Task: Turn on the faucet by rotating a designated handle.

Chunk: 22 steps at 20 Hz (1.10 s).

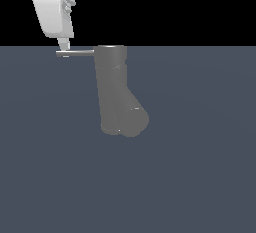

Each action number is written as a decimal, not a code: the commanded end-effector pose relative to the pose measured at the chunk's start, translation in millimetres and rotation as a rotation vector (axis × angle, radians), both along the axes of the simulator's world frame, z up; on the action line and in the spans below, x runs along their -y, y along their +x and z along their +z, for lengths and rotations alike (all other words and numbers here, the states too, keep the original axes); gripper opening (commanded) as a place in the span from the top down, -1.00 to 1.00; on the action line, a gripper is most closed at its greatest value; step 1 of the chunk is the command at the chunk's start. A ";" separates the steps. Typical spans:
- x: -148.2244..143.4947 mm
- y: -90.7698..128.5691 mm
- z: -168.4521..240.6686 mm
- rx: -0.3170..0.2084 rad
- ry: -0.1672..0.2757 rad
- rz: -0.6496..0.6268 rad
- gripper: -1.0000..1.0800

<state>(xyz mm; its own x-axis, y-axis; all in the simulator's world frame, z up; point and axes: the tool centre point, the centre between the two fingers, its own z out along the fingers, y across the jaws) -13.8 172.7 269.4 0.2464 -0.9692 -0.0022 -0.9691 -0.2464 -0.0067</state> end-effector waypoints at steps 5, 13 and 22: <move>8.0 -22.7 -0.2 -0.006 -0.004 -0.002 1.00; 16.1 -47.7 -0.1 -0.006 -0.004 -0.002 1.00; 19.0 -64.6 -0.2 -0.001 -0.002 0.007 1.00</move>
<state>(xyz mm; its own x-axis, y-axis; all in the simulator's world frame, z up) -76.7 157.8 269.2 0.2560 -0.9667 -0.0022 -0.9667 -0.2560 -0.0076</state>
